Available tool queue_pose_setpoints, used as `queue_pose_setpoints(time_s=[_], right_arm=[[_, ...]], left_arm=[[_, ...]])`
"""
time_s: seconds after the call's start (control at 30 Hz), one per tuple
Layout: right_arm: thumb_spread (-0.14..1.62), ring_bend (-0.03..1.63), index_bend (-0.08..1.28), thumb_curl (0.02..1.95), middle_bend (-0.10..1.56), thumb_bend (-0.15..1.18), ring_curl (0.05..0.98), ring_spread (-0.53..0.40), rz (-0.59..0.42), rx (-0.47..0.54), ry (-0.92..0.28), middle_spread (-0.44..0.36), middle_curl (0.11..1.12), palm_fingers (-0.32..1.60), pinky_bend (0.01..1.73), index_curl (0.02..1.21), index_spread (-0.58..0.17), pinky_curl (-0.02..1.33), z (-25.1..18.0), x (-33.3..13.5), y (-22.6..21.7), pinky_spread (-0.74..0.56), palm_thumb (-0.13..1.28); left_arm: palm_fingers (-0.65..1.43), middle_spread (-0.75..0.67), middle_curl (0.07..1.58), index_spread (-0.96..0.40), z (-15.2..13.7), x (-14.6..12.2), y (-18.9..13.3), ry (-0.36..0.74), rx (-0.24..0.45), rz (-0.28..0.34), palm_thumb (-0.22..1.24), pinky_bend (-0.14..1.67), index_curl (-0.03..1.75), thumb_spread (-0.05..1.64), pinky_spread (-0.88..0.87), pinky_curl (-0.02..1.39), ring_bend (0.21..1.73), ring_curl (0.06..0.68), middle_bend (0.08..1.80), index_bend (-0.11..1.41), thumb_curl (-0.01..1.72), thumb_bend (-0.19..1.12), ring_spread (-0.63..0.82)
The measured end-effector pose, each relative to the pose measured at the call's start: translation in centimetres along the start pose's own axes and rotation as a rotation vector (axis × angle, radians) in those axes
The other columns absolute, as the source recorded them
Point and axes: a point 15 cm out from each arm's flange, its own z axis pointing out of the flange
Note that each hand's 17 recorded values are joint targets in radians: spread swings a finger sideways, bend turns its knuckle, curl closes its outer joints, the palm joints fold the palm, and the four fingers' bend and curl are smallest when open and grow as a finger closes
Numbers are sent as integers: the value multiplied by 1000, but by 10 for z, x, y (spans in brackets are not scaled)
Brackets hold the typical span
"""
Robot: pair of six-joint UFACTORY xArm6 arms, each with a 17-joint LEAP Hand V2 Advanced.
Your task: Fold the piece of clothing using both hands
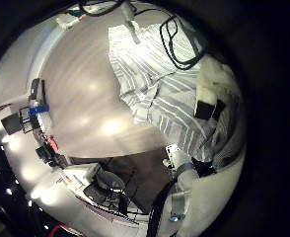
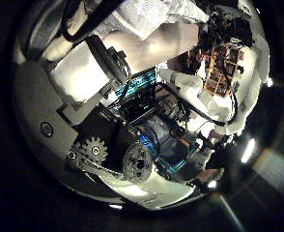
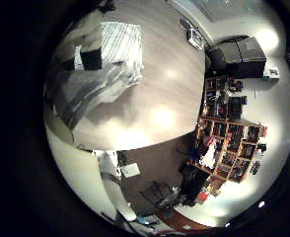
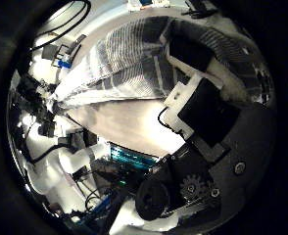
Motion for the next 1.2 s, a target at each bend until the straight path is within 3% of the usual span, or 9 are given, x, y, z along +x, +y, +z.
queue_pose_setpoints(time_s=[0.17, 0.37, 0.47, 0.7, 0.93, 1.03, 1.1, 1.17, 1.2], right_arm=[[1113, 1391, 1085, 672, 1280, -11, 691, -202, 10, -41, -1, -152, 875, 1106, 1326, 941, -268, 677, 14, 3, -44, -231, 993], [1121, 1389, 1088, 684, 1286, -10, 696, -202, 28, -69, -1, -150, 871, 1101, 1312, 943, -265, 700, 36, 2, -112, -227, 985], [1125, 1390, 1087, 689, 1286, -10, 698, -203, 33, -82, -2, -149, 870, 1096, 1302, 945, -264, 710, 50, -1, -144, -225, 983], [1137, 1383, 1081, 680, 1280, -23, 698, -202, 27, -153, 0, -149, 868, 1088, 1282, 946, -264, 730, 113, -15, -203, -232, 918], [1145, 1353, 1018, 637, 1228, -26, 678, -210, 50, -98, -3, -158, 846, 1089, 1239, 914, -268, 723, 178, -26, -246, -264, 836], [1163, 1351, 848, 609, 1154, -32, 666, -219, 65, -54, -10, -160, 804, 977, 1215, 869, -296, 711, 188, -23, -260, -301, 773], [1178, 1373, 646, 591, 1093, -29, 663, -231, 78, -34, -15, -177, 779, 813, 1219, 836, -317, 708, 193, -18, -267, -360, 742], [1194, 1372, 380, 571, 938, -25, 645, -256, 93, -30, -17, -195, 728, 490, 1266, 752, -360, 698, 193, -9, -267, -427, 718], [1202, 1371, 313, 560, 902, -24, 638, -263, 101, -27, -16, -201, 714, 464, 1280, 720, -380, 687, 192, -4, -267, -443, 708]], left_arm=[[1102, -619, 1016, -658, -10, -27, -44, 8, -9, -32, 836, 1235, 1532, 1069, -573, 636, 1354, 499, 936, 190, 639, -12, -459], [1083, -617, 1026, -644, 6, -56, -102, 39, -52, -55, 840, 1216, 1539, 1073, -571, 640, 1358, 502, 934, 191, 637, -12, -458], [1084, -617, 1030, -637, 15, -70, -130, 22, -5, -66, 844, 1211, 1542, 1068, -572, 644, 1357, 503, 931, 191, 637, -14, -459], [1075, -617, 1037, -619, 51, -92, -184, 6, 31, -102, 818, 1196, 1542, 1033, -576, 651, 1357, 505, 920, 186, 620, -30, -451], [1015, -615, 1017, -607, 83, -124, -233, -16, 105, -126, 660, 1094, 1497, 981, -591, 640, 1270, 483, 913, 203, 545, -58, -469], [749, -605, 979, -608, 93, -134, -245, -18, 125, -150, 584, 981, 1433, 975, -589, 635, 1132, 456, 863, 226, 505, -53, -491], [580, -583, 952, -600, 96, -140, -253, -18, 149, -167, 550, 915, 1384, 978, -577, 629, 1098, 451, 785, 217, 484, -47, -480], [439, -536, 917, -577, 97, -139, -255, 0, 157, -181, 524, 901, 1324, 980, -558, 633, 1126, 451, 647, 158, 464, -43, -464], [309, -485, 900, -545, 96, -138, -255, 7, 161, -187, 506, 921, 1275, 980, -537, 648, 1149, 462, 563, 100, 454, -45, -441]])
